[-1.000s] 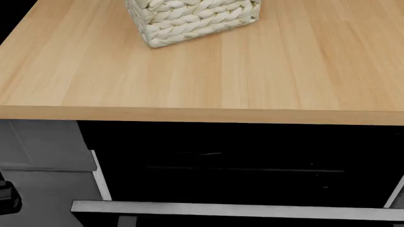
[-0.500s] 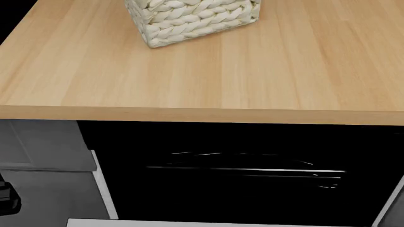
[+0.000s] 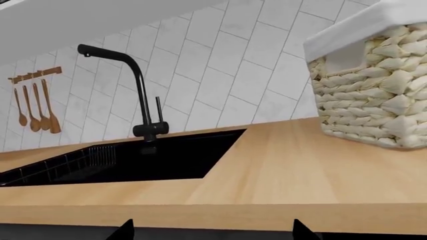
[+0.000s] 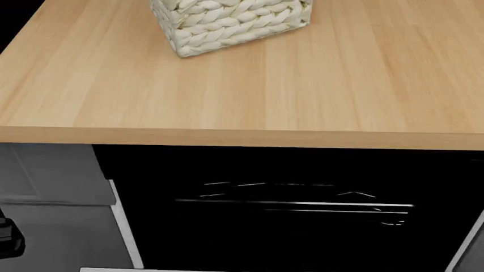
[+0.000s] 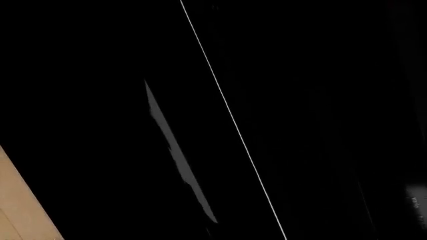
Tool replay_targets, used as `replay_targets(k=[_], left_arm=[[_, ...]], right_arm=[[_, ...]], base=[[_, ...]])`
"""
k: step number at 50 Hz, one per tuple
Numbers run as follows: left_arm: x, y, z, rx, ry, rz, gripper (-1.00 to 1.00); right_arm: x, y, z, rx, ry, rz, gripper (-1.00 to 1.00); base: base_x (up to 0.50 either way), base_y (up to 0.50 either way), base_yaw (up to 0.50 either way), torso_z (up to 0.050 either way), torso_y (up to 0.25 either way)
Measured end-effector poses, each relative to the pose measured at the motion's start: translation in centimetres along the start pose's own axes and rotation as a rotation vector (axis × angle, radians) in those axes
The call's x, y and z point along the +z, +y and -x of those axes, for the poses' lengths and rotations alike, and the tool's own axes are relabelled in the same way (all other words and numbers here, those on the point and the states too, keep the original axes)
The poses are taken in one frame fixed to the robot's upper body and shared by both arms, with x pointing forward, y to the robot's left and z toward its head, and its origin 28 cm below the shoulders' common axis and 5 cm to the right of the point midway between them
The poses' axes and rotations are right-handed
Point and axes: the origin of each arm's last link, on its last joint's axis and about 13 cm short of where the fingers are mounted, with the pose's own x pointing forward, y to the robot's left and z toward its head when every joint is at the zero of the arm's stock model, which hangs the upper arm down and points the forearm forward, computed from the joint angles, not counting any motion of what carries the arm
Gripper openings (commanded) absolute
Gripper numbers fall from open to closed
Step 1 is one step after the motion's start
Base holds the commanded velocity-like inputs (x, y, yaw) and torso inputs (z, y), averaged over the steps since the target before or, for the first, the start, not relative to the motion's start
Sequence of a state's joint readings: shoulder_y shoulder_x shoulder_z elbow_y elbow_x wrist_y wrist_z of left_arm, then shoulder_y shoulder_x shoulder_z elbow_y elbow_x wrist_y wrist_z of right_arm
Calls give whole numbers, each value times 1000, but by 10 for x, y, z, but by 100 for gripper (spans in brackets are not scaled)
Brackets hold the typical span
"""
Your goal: Open the dishwasher door
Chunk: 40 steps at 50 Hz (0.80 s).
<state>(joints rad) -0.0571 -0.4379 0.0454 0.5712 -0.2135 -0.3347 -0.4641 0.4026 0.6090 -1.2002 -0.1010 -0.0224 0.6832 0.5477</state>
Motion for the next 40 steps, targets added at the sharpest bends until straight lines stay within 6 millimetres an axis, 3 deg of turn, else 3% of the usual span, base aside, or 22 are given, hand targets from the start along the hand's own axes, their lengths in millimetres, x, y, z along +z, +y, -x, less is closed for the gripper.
replay_targets(k=[24,40], left_arm=[[2,2,3,10,-7,1,100],[10,11,3,48,-34,-4,100]], right_arm=[[-15,28,36,15,-45,48,-100],[-30,56,46,-57,-101,110,-100]], base=[[0,1,2,-1,-2],[2,4,5,-3,-5]])
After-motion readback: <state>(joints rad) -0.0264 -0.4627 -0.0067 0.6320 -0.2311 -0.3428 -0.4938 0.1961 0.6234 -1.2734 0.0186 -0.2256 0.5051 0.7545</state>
